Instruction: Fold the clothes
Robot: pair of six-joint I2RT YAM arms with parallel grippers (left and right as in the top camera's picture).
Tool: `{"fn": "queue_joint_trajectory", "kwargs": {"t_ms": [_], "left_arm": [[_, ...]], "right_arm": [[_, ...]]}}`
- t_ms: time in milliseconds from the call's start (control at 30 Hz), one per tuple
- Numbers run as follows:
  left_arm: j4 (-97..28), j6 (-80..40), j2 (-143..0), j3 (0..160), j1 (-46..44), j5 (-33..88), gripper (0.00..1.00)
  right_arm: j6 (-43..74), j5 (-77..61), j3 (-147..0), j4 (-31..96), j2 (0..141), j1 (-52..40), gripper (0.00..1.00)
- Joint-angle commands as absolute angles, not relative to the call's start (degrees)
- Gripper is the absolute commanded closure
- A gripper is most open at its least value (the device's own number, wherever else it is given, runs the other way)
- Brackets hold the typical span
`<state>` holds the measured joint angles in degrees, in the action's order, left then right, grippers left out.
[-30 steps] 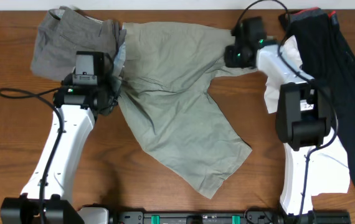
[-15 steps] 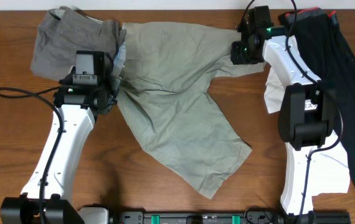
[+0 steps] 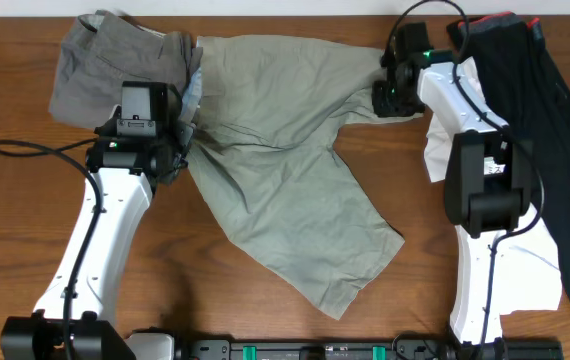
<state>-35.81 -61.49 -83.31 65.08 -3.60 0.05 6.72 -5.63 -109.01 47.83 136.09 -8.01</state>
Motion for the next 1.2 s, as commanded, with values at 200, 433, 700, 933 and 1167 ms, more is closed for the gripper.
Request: {"fn": "queue_joint_trajectory", "kwargs": {"t_ms": [200,433,700,933,1167], "left_arm": [[-36.0,-57.1,-83.6,65.6,-3.7,-3.2,0.94],[-36.0,-55.9,-83.6,65.6,-3.7,-4.8,0.94],[-35.9,-53.8,-83.6,65.6,-3.7,-6.2,0.94],[-35.8,-51.8,-83.6,65.6,-3.7,-7.2,0.94],[-35.5,-43.4,-83.6,65.6,-3.7,-6.8,0.93]], "right_arm": [[6.8,-4.5,-108.1,59.0,138.0,-7.8,0.80],[6.8,-4.5,-108.2,68.6,138.0,-6.9,0.79],[2.2,-4.5,-108.8,76.2,135.4,-6.7,0.71],[-3.0,-10.4,-110.7,80.9,126.2,-6.5,0.64],[-4.8,-14.4,-110.7,83.8,115.1,-7.6,0.60]]}}
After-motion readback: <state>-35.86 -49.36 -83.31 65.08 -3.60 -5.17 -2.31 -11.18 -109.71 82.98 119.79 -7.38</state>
